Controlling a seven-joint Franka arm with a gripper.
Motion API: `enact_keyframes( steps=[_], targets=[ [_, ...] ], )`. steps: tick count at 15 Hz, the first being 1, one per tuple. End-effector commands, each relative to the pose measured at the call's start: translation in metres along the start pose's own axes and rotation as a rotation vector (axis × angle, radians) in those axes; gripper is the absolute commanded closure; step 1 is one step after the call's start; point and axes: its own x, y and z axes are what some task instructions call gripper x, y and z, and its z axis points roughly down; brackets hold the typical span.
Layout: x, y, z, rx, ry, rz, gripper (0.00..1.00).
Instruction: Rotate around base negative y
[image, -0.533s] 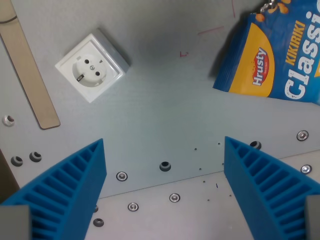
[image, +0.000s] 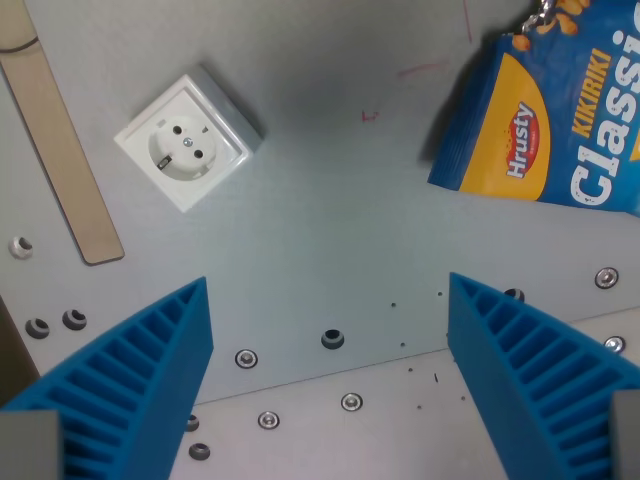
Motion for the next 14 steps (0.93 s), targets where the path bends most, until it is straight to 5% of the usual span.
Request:
enact_keyframes(
  steps=[1,14],
  targets=[
    [-0.0027,0.0008,-0.0013,0.022,0.11,0.001,0.0],
    [-0.0027,0.0008,-0.0013,0.058,0.279,0.001,0.0]
  ],
)
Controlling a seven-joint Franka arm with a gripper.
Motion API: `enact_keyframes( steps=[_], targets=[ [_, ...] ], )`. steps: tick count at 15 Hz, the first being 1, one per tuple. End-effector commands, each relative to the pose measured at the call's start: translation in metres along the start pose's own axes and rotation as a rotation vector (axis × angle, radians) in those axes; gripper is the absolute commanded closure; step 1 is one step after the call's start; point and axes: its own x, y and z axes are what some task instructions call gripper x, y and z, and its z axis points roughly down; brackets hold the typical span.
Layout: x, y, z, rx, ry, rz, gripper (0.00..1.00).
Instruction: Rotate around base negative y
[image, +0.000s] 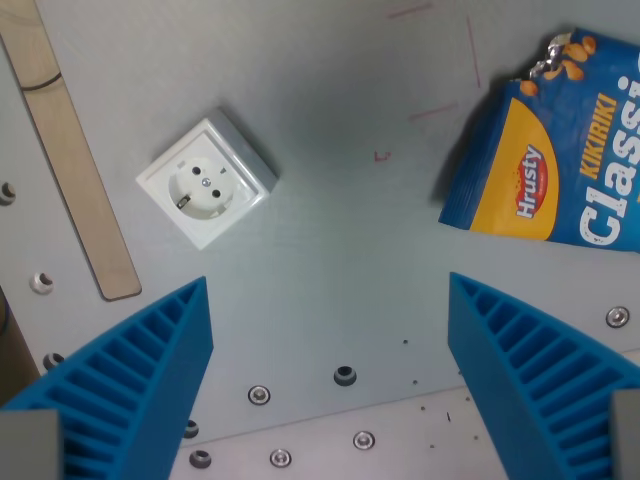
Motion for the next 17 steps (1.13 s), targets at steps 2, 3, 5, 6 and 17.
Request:
enact_keyframes(
  steps=[2,3,5,6,17],
  targets=[
    [-0.0134,0.0038,-0.0002,0.047,0.246,0.0,0.0],
    [-0.0134,0.0038,-0.0002,0.05,0.259,0.0,0.0],
    [-0.0134,0.0038,-0.0002,0.056,0.285,0.0,0.0],
    [-0.0134,0.0038,-0.0002,0.058,0.298,0.0,0.0],
    [-0.0134,0.0038,-0.0002,0.089,0.442,-0.001,0.0]
  ],
)
